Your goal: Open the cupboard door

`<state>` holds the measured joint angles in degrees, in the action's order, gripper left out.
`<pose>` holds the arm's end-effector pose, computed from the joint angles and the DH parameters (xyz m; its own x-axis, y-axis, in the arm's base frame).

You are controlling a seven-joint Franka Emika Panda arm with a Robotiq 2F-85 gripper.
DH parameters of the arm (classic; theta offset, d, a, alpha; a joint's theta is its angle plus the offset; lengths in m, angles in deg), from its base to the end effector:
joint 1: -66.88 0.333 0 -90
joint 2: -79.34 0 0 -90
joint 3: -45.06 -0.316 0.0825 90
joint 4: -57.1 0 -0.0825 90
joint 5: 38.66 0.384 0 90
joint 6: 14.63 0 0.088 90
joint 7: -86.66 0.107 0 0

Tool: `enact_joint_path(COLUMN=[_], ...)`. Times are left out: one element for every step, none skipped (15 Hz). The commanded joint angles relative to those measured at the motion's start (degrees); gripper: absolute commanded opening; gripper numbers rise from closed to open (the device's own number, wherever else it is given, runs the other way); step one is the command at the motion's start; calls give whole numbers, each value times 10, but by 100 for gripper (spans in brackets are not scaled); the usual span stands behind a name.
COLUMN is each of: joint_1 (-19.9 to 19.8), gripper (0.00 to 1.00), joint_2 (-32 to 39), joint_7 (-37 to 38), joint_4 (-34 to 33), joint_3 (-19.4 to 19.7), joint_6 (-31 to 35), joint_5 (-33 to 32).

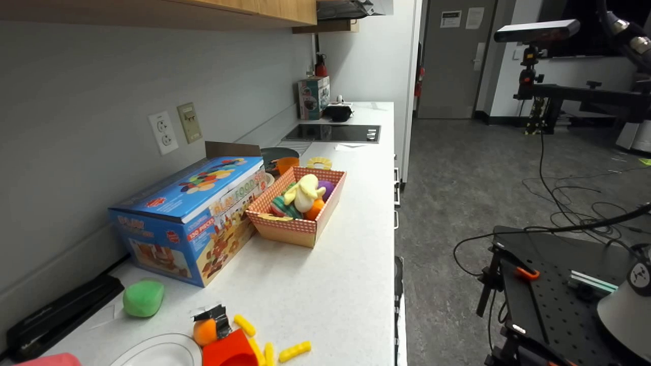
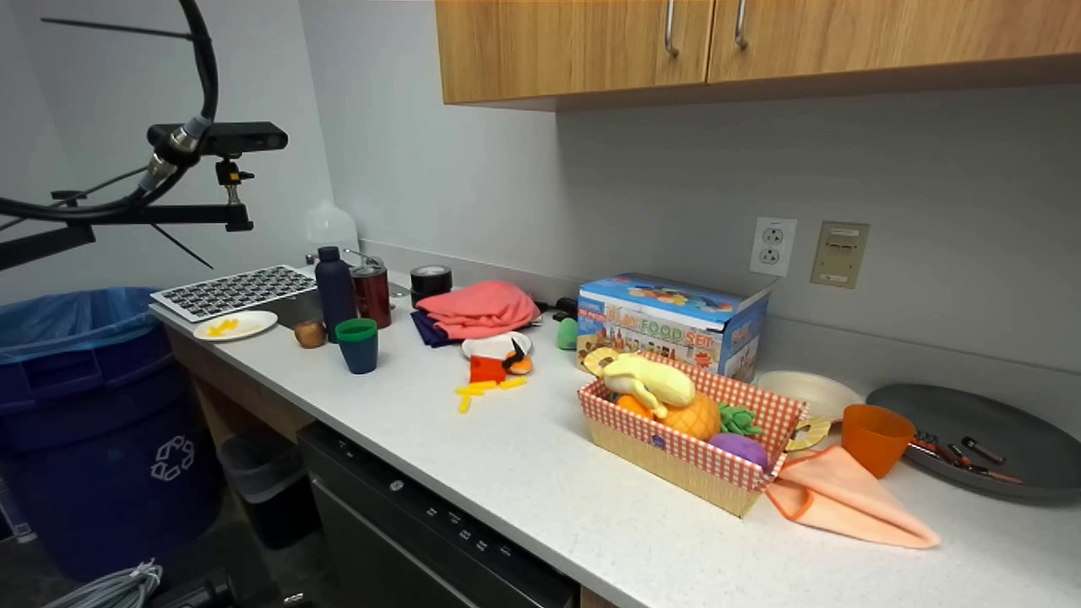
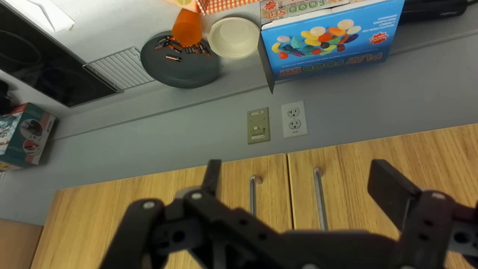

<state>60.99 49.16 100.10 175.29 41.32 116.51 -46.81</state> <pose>0.4311 -0.0103 0.7252 0.7034 -0.1494 0.6949 -0.2199 -0.9754 0.0129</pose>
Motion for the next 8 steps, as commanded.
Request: enact_joint_path(joint_1=[-4,-6,-9,-13,-2,-3,-4,-5], gripper=[100,100,100,100,100,100,100,100], joint_2=[12,16,20,22,8,11,13,14], joint_7=[7,10,14,20,6,8,9,9], joint_4=[-14,-17,-20,-21,-5,-5,-5,-6], joint_3=[1,1,0,-2,2,2,2,2], joint_6=[2,3,0,-3,-2,-2,-2,-2], joint_5=[-2,-3,-6,-9,0,-1,-1,-1])
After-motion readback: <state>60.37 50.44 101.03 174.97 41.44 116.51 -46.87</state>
